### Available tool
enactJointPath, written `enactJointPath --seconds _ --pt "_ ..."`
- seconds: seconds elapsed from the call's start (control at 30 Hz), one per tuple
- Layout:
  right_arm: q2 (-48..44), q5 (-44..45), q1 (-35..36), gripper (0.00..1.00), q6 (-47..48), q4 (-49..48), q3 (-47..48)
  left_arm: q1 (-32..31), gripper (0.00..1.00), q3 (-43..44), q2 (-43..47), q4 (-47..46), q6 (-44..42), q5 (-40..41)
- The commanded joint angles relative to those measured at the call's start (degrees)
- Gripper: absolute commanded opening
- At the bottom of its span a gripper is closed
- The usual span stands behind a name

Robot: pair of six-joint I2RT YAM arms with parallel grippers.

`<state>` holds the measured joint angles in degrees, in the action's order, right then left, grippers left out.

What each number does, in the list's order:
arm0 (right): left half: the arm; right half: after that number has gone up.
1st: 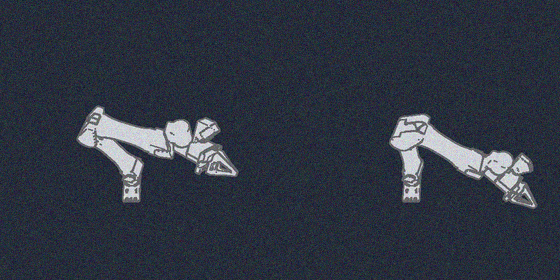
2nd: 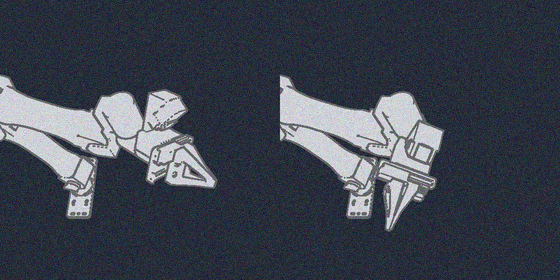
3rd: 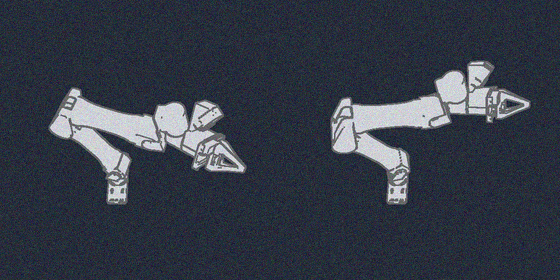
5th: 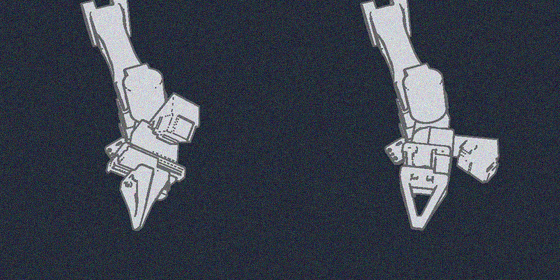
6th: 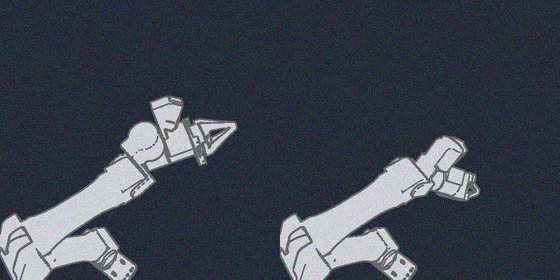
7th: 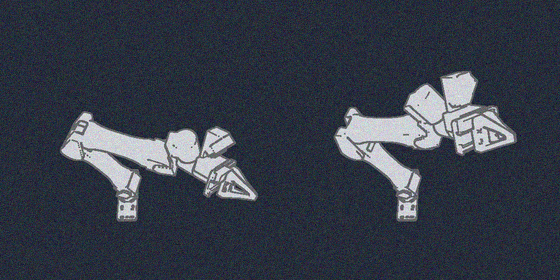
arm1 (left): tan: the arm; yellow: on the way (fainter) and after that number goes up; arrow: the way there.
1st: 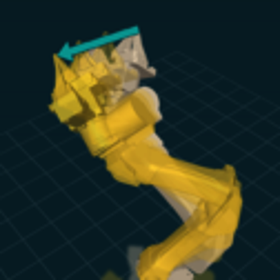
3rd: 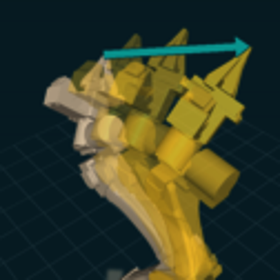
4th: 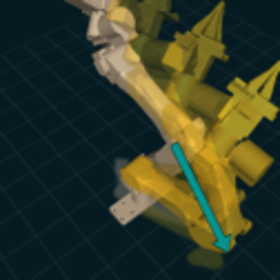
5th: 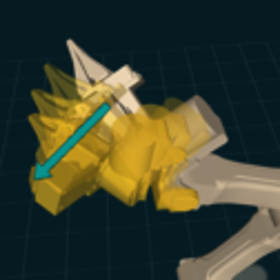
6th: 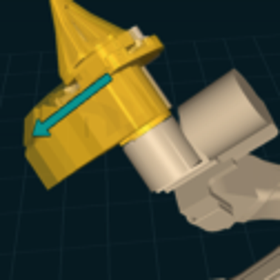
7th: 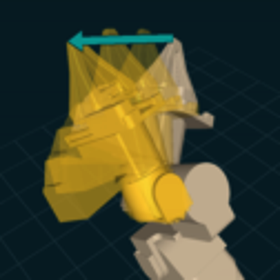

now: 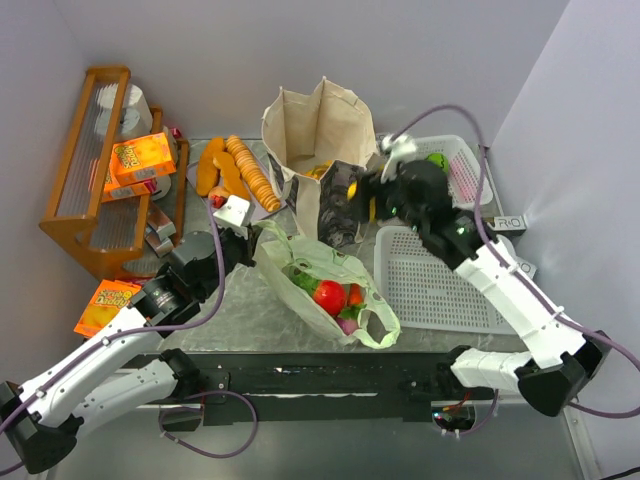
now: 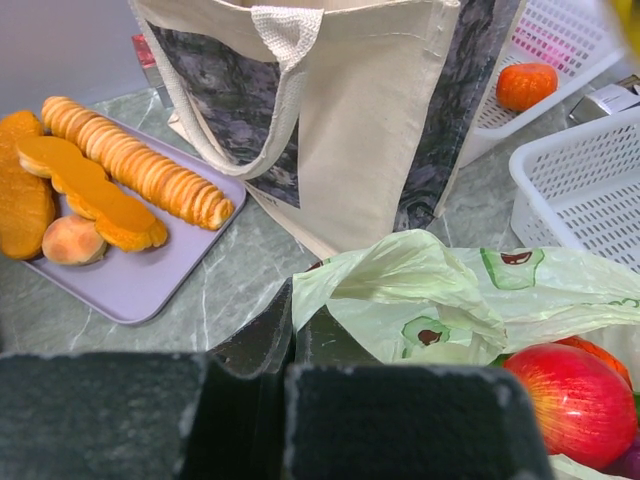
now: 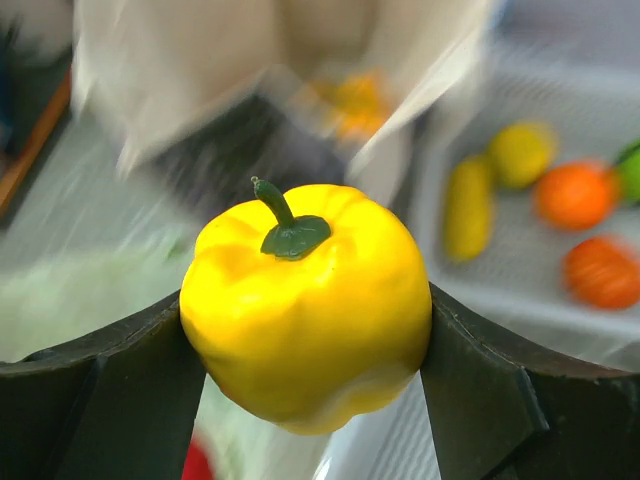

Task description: Place the mixed food into the grocery bags and tie them

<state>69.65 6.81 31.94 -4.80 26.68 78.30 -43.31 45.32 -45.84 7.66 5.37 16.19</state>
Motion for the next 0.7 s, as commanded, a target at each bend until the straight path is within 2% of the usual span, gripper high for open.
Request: enactJointPath --seconds 0.0,0.13,0.33,0.47,0.67 --pt "-3.2 -3.8 7.8 0.23 -9.2 9.7 -6.7 0.2 0.01 0.2 0.5 -2.5 0.8 -1.9" --pt "-7.1 -7.9 15.6 0.23 -12.1 13.3 -9.3 0.2 0.01 0.1 0.5 -2.5 0.8 -2.1" --pt "-8.7 -8.4 25.0 0.22 -15.4 20.6 -8.8 0.2 0.01 0.2 0.4 -2.1 0.9 -1.4" --pt "-4.5 -5.4 28.0 0.22 -18.0 26.4 -10.6 0.2 0.01 0.1 0.8 -2.2 1.0 -1.3" --pt "3.1 2.5 30.5 0.23 -21.5 28.9 -13.5 0.2 0.01 0.0 1.6 -2.1 1.1 -1.1"
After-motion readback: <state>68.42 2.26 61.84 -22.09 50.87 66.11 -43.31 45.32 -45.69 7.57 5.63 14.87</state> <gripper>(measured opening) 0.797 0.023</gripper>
